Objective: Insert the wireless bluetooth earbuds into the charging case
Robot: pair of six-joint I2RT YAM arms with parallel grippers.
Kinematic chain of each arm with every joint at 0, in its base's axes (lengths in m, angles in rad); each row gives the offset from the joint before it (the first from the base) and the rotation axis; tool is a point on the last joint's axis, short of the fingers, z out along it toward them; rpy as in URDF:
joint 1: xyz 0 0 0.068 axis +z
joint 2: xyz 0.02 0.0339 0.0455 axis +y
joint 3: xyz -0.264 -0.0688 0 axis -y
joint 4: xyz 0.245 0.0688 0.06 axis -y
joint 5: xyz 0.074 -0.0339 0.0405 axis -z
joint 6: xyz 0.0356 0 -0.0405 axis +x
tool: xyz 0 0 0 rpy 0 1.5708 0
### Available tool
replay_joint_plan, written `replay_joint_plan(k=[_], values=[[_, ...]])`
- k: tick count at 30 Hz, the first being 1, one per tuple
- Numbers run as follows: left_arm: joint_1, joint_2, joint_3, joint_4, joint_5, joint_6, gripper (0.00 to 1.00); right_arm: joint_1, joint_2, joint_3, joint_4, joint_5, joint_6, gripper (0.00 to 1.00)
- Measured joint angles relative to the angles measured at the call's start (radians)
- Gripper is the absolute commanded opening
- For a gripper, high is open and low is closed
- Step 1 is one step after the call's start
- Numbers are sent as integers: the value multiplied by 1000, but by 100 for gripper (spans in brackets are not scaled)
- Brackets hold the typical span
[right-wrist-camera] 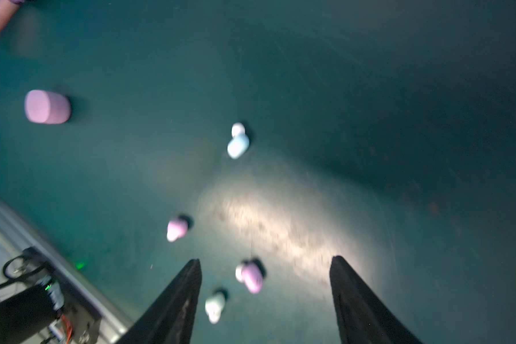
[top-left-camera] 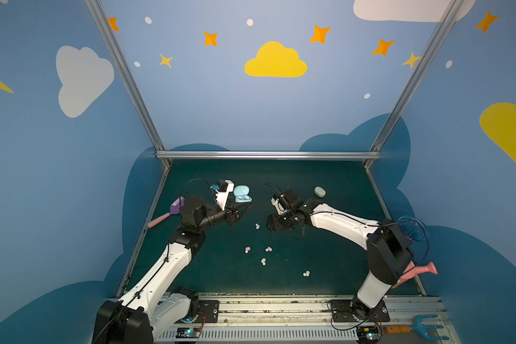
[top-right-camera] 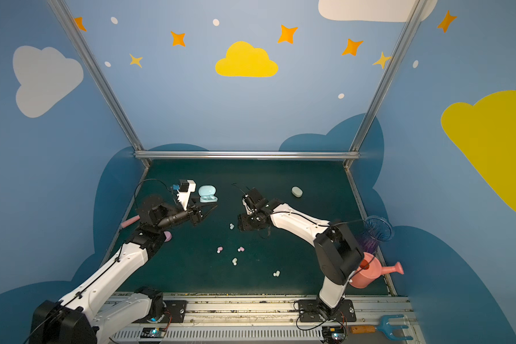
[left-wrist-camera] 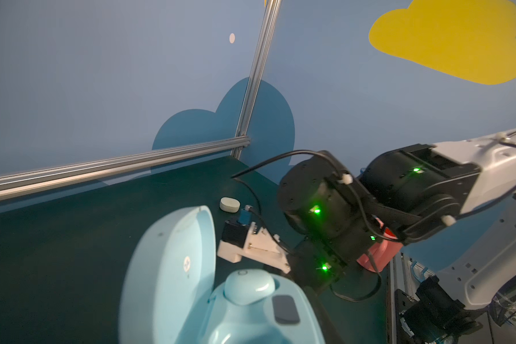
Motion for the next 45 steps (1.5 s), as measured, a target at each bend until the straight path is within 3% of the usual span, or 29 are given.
replay_joint_plan(k=[8,20,31,45], values=[[44,-21,3,-22,46,-3,4,23,240,222,-72,54,-16,74],[103,-48,3,-23,79,-20,4,87,408,418,-235,155,-53,76],[103,-72,3,-21,80,-38,4,89,448,483,-347,281,-67,76],[103,-80,1,-8,85,-53,4,85,448,491,-373,340,-114,77]])
